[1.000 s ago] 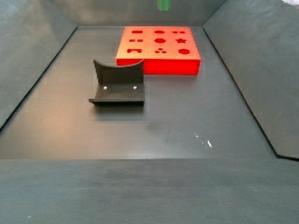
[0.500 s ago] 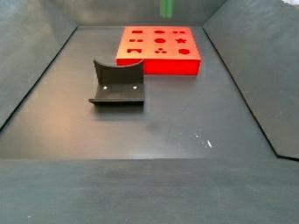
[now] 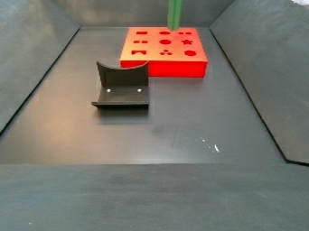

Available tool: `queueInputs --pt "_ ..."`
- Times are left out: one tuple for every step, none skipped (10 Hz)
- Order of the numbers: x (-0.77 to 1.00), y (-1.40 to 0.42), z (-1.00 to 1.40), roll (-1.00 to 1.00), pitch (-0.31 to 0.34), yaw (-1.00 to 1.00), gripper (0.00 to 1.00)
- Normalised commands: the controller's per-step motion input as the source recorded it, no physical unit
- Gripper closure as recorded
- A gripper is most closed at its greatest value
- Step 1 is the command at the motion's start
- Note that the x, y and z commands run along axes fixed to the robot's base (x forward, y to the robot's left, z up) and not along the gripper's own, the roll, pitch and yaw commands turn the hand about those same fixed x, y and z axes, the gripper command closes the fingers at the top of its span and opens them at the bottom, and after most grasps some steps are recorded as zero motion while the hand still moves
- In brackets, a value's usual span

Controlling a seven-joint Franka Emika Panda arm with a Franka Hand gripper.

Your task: Insert the star object.

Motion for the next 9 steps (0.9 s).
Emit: queueInputs --pt "-0.06 0.0 -0.03 0.06 0.363 -0.33 1.0" --pt "-0.03 0.0 -0.16 0.0 0.416 -0.31 1.0" --pt "-0.1 0.0 -0.26 -0.01 0.299 -0.47 1.0" --pt "-0.03 0.0 -0.18 -0.03 0.139 -0.42 1.0" --pt "-0.11 0.0 -0.26 0.0 0.059 -0.35 1.0" --pt "-0.31 0.0 -0.21 0.0 0.063 -0.35 1.0" --pt "-0.43 0.0 -0.05 -0.02 0.0 -0.19 1.0" --pt "-0.44 0.0 0.0 -0.04 -0.063 -0.02 1.0" --pt "-0.4 0.0 0.0 -0.01 -0.089 0.13 1.0"
